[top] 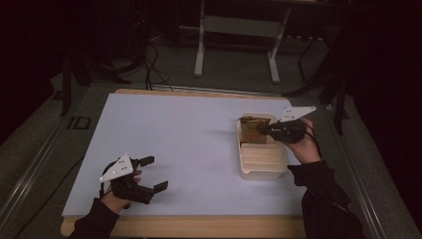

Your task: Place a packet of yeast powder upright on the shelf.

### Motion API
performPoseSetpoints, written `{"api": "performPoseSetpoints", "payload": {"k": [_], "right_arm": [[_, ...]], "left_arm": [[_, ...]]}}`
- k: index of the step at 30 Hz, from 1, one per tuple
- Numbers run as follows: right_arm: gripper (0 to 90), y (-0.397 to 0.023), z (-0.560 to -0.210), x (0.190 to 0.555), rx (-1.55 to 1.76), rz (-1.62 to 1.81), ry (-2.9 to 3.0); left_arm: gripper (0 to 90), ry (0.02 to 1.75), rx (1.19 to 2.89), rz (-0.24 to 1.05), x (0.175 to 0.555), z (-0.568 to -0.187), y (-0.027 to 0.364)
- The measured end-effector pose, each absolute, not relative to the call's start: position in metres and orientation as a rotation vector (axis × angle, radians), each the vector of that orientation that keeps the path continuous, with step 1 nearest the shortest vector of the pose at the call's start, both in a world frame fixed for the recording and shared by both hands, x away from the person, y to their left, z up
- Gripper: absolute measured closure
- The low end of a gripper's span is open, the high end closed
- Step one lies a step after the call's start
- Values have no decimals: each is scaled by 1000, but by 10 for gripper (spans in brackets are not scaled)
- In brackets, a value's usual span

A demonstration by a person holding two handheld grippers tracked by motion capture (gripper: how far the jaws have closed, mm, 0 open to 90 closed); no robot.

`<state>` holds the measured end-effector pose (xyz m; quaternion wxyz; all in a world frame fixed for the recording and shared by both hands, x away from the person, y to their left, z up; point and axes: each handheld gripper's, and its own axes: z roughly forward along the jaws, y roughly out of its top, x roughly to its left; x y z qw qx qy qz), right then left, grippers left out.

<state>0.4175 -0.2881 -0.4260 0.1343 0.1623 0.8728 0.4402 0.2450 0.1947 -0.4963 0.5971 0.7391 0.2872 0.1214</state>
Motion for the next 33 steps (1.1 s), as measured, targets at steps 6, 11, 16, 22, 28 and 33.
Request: {"api": "performPoseSetpoints", "payload": {"k": [6, 11, 16, 22, 28, 33], "right_arm": [[824, -301, -438, 416, 546, 1333, 2510], [801, -307, -442, 411, 579, 1298, 2513], [722, -304, -438, 409, 618, 1235, 2519], [531, -305, -425, 403, 757, 1283, 2433], [412, -306, -402, 395, 776, 1336, 2348], [369, -301, -386, 387, 758, 1377, 2308]], "left_arm": [[17, 671, 1707, 280, 245, -497, 195], [17, 670, 1706, 280, 246, -497, 195], [17, 670, 1705, 278, 246, -497, 195], [17, 671, 1701, 273, 245, -497, 195], [17, 666, 1703, 273, 245, -497, 195], [17, 662, 1704, 276, 244, -497, 194]]}}
